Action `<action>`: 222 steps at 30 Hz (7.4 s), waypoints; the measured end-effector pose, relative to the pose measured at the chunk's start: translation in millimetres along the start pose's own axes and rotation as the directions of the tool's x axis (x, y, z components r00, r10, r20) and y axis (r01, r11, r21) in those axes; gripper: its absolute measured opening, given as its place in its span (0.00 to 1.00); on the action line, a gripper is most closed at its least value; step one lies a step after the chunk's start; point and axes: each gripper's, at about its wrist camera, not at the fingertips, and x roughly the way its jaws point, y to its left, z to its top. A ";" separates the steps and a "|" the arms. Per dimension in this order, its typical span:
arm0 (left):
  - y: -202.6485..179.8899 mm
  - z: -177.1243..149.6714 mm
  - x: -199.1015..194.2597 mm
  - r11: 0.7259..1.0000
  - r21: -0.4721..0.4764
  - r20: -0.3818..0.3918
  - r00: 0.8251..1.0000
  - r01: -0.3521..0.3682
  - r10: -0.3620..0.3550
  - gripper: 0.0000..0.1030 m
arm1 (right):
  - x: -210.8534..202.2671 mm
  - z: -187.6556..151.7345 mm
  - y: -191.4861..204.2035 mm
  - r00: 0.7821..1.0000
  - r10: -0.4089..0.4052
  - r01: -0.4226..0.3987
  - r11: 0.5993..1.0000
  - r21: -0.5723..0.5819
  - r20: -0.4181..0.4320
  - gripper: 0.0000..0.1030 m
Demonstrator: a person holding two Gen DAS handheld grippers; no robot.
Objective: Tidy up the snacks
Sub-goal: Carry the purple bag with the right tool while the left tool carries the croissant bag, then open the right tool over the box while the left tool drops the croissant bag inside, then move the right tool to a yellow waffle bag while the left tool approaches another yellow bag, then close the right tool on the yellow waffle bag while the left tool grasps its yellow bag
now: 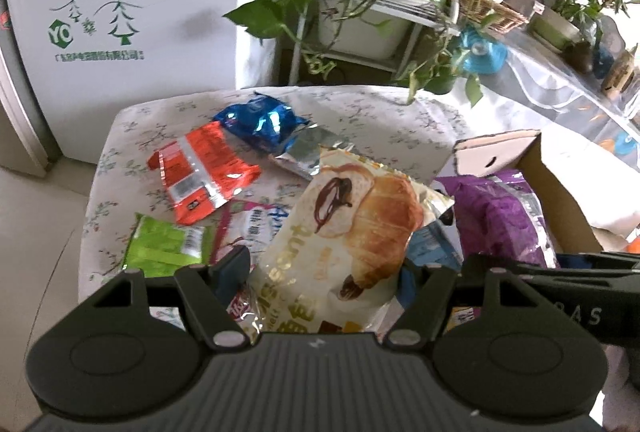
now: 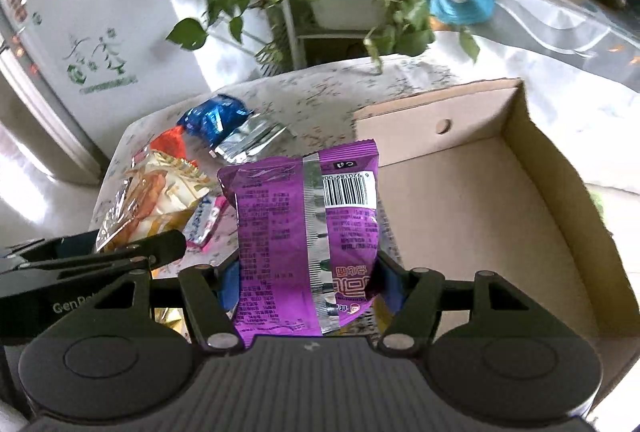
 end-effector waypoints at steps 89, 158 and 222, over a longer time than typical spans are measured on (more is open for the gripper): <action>-3.8 12.8 -17.0 0.992 -0.032 -0.052 0.991 0.124 -0.126 0.94 | -23.4 2.9 -83.2 0.995 -0.021 -0.016 0.928 0.373 0.093 0.84; 97.5 -55.7 23.5 0.993 -0.118 -0.276 0.961 -0.029 -0.005 0.94 | 65.9 -10.1 19.4 0.971 0.094 -0.036 0.967 0.252 -0.221 0.93; 47.0 -78.3 35.1 0.985 0.032 -0.214 0.962 -0.167 0.170 0.74 | 91.2 -23.4 38.3 0.950 -0.103 0.111 0.994 0.010 -0.295 0.64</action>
